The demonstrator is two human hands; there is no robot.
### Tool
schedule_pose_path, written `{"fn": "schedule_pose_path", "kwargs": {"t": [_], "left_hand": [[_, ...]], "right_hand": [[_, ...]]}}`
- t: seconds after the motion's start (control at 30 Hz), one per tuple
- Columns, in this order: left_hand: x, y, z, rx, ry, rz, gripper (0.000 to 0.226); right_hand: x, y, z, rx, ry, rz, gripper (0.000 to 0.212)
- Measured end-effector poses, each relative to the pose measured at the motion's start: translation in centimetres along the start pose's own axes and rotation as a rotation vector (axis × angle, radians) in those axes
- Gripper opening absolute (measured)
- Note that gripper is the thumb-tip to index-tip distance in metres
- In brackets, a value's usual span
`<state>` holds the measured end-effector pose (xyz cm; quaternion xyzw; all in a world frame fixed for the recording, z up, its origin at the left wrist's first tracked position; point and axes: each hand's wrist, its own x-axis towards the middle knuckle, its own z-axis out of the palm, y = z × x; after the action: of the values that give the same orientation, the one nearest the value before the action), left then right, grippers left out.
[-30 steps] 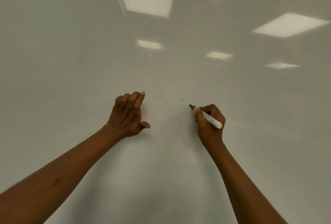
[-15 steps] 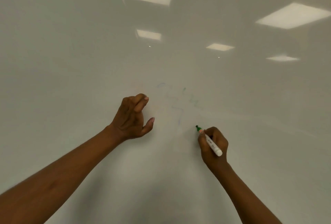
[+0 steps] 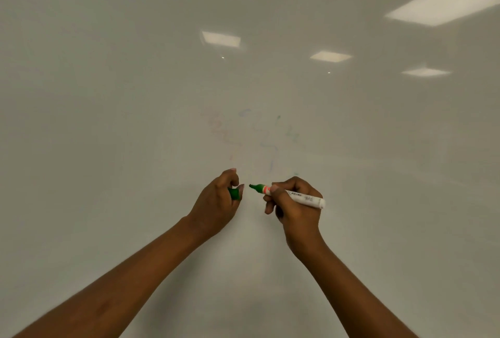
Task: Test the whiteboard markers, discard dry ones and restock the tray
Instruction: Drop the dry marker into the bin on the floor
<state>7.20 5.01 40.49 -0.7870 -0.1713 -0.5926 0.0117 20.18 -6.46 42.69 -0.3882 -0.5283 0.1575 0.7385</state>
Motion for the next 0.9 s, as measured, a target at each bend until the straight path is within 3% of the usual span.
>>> {"fn": "schedule_pose_path", "kwargs": {"t": [0.23,0.4,0.53,0.63,0.73,0.9], "left_hand": [[-0.8,1.0,-0.1,0.001,0.045,0.109,0.05],[-0.8,2.0,-0.8,-0.054,-0.003,0.174,0.041],[-0.5,3.7,-1.2,0.015,-0.031,0.134,0.047],[0.0,5.4,-1.3,0.015,-0.024,0.071,0.054],[1.0,6.4,-1.6,0.026,-0.034,0.116,0.057],[1.6,6.5,-1.4,0.058,-0.119,0.144,0.058]], "right_hand": [[-1.7,-0.1,0.7,0.02,-0.052,0.017,0.017],[-2.5,-0.3,0.7,0.032,-0.087,0.036,0.02],[-2.9,-0.7,0.3,0.141,-0.131,0.044,0.03],[-3.2,-1.0,-0.2,0.208,-0.134,0.025,0.024],[-3.0,-1.6,-0.6,0.269,-0.156,-0.003,0.026],[-2.6,-2.8,-1.5,0.147,-0.136,0.037,0.022]]}}
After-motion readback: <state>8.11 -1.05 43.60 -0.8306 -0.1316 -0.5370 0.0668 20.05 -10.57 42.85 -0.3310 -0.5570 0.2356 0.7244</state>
